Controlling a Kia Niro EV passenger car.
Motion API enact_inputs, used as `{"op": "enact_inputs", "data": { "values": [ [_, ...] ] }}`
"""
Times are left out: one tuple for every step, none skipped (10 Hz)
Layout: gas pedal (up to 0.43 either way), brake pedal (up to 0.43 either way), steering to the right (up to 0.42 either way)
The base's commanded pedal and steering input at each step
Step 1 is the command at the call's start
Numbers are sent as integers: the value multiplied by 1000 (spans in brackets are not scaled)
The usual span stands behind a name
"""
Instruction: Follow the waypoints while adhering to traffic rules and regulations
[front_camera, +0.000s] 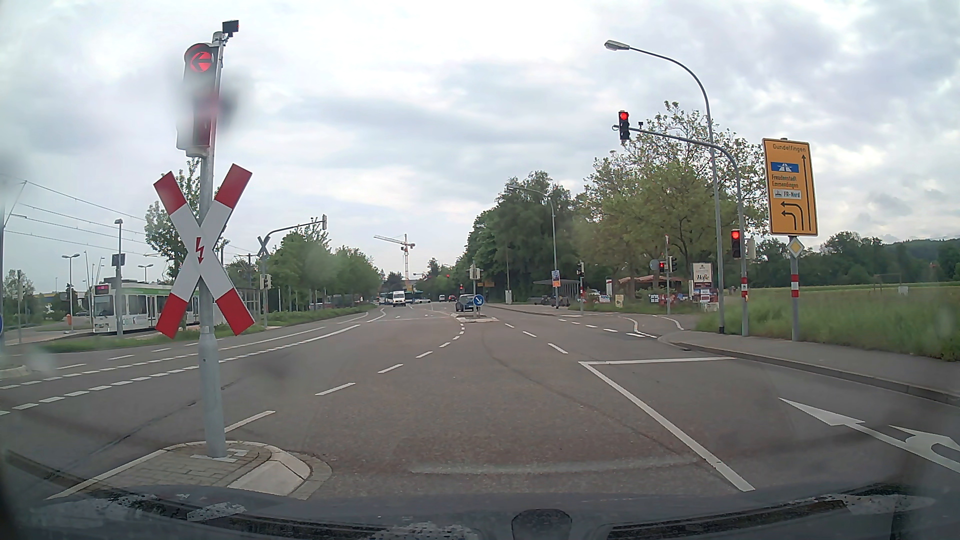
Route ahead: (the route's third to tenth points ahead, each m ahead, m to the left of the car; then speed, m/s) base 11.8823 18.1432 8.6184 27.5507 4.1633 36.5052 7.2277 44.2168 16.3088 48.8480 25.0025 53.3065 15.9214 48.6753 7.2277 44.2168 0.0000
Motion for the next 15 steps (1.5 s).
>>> {"op": "enact_inputs", "data": {
  "values": [
    [0, 201, 9],
    [0, 201, 9],
    [0, 195, 9],
    [0, 195, 10],
    [0, 201, 9],
    [0, 201, 10],
    [0, 201, 9],
    [0, 201, 10],
    [0, 201, 10],
    [0, 201, 9],
    [0, 201, 10],
    [0, 201, 9],
    [0, 201, 10],
    [0, 201, 9],
    [0, 201, 9]
  ]
}}
